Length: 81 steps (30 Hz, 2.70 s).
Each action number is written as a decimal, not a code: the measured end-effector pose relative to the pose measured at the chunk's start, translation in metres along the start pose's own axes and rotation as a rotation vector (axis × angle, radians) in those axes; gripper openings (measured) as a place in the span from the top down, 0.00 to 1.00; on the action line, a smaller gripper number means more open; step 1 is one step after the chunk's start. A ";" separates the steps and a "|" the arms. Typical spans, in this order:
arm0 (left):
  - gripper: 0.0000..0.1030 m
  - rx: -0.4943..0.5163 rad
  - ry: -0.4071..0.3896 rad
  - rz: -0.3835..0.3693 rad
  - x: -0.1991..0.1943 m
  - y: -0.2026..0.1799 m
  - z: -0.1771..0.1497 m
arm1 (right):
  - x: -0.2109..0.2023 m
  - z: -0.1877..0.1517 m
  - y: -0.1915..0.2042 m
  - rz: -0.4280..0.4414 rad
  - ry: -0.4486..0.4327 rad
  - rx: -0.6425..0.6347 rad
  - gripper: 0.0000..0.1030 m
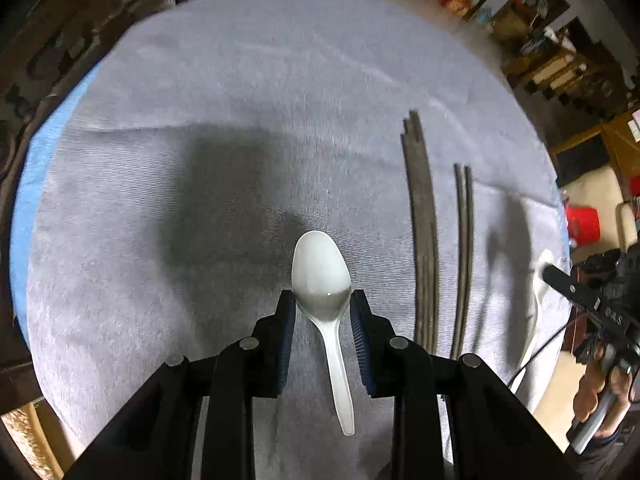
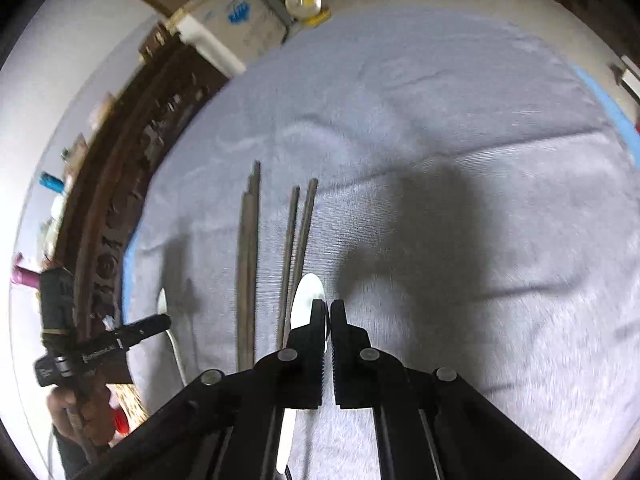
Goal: Organize utensils
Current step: 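Carry the spoon in the left gripper to the black holder while the right gripper carries its spoon there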
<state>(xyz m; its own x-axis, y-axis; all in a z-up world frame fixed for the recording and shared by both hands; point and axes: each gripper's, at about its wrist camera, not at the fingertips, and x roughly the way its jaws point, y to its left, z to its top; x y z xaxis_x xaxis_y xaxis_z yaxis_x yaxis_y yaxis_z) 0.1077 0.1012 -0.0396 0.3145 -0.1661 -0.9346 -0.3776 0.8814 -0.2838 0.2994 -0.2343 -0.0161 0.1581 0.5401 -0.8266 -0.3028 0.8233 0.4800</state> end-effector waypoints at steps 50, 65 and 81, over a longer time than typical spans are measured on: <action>0.72 0.078 -0.520 -0.131 -0.135 -0.057 -0.131 | -0.130 -0.126 0.109 -0.142 -0.505 -0.358 0.91; 0.72 0.053 -0.389 -0.150 -0.106 -0.048 -0.112 | 0.059 0.028 0.027 -0.308 0.224 -0.203 0.34; 0.72 0.049 -0.351 -0.157 -0.092 -0.052 -0.093 | 0.067 0.031 0.042 -0.304 0.200 -0.198 0.69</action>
<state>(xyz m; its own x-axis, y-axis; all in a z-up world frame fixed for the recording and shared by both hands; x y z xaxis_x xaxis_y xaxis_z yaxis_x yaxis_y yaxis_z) 0.0170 0.0293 0.0413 0.6474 -0.1464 -0.7480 -0.2619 0.8789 -0.3987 0.3263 -0.1583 -0.0420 0.0886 0.2172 -0.9721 -0.4484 0.8801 0.1558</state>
